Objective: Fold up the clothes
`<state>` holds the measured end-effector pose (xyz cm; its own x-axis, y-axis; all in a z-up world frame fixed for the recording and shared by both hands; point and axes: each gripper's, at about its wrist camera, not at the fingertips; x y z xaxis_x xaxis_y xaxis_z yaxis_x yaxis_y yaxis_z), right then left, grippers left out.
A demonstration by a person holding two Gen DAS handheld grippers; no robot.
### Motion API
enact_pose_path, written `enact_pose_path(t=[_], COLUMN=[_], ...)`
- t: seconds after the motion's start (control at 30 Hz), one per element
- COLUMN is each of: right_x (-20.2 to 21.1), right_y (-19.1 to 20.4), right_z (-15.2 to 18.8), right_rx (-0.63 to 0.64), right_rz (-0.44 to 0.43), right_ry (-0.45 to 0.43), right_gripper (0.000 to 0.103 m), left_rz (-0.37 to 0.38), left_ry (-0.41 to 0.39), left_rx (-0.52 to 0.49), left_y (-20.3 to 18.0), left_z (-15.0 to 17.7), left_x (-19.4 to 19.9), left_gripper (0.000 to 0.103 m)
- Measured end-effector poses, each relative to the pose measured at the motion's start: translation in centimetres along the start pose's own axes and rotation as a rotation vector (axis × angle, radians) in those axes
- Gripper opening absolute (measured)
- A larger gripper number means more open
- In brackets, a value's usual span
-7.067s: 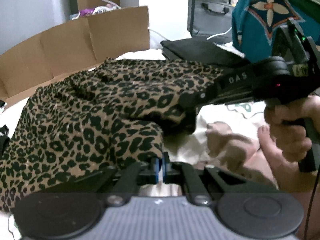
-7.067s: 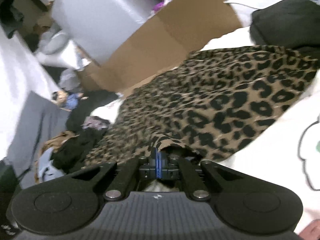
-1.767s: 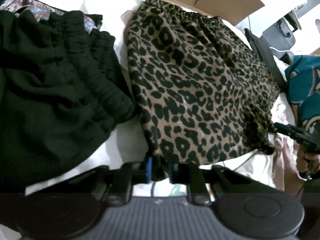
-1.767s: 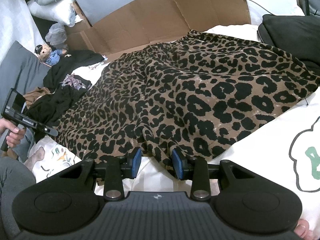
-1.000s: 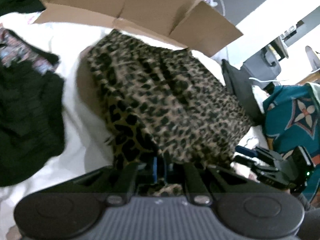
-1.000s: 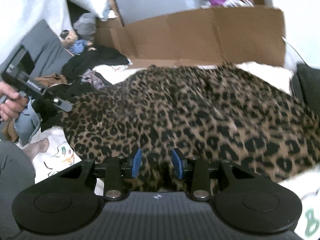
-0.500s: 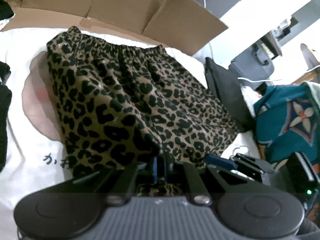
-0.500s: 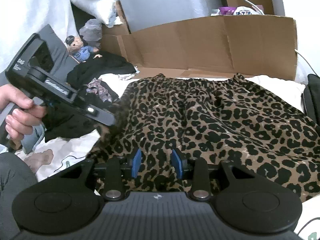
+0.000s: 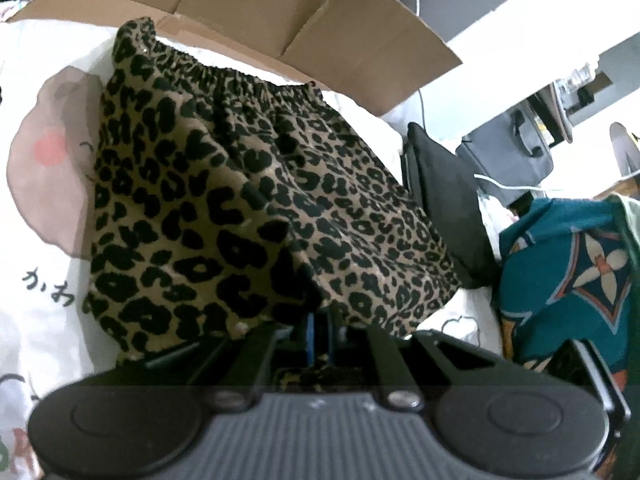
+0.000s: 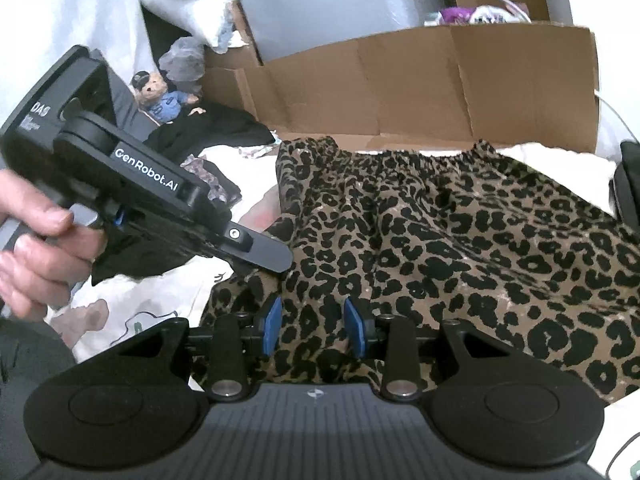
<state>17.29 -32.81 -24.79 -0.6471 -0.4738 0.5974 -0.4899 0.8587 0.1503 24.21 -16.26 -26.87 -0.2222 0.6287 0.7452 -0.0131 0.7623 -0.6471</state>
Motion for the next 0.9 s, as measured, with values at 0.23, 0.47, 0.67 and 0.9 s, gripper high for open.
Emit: enact_pose_path(t=[0.23, 0.47, 0.67, 0.9], right_x=[-0.1, 0.5, -0.3, -1.6], right_y=[-0.7, -0.2, 1.1, 1.1], right_z=[-1.0, -2.1, -2.1, -2.8], right_rx=[-0.045, -0.004, 0.066, 0.079], right_rz=[0.015, 0.029, 0.021, 0.038], right_ry=[-0.025, -0.074, -0.038, -0.028], right_gripper=[0.051, 0.051, 0.050, 0.048], left_rz=[0.010, 0.019, 0.047, 0.088], left_ry=[-0.018, -0.023, -0.020, -0.009], left_rx=[0.024, 0.027, 0.056, 0.059], left_y=[0.0, 0.0, -0.1, -0.9], left_z=[-0.4, -1.1, -2.0, -1.9], left_x=[0.2, 0.2, 0.5, 0.5], left_gripper=[0.006, 0.006, 0.006, 0.006])
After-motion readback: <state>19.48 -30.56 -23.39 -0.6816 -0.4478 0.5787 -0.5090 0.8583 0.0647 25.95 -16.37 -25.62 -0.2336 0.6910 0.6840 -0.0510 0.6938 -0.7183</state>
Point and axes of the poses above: each gripper's, at about its wrist camera, not at the fingertips, and x roughly against the way its jaws point, y to its left, z to its underside, and after that the axes turned 14 degrees about x, right-handed
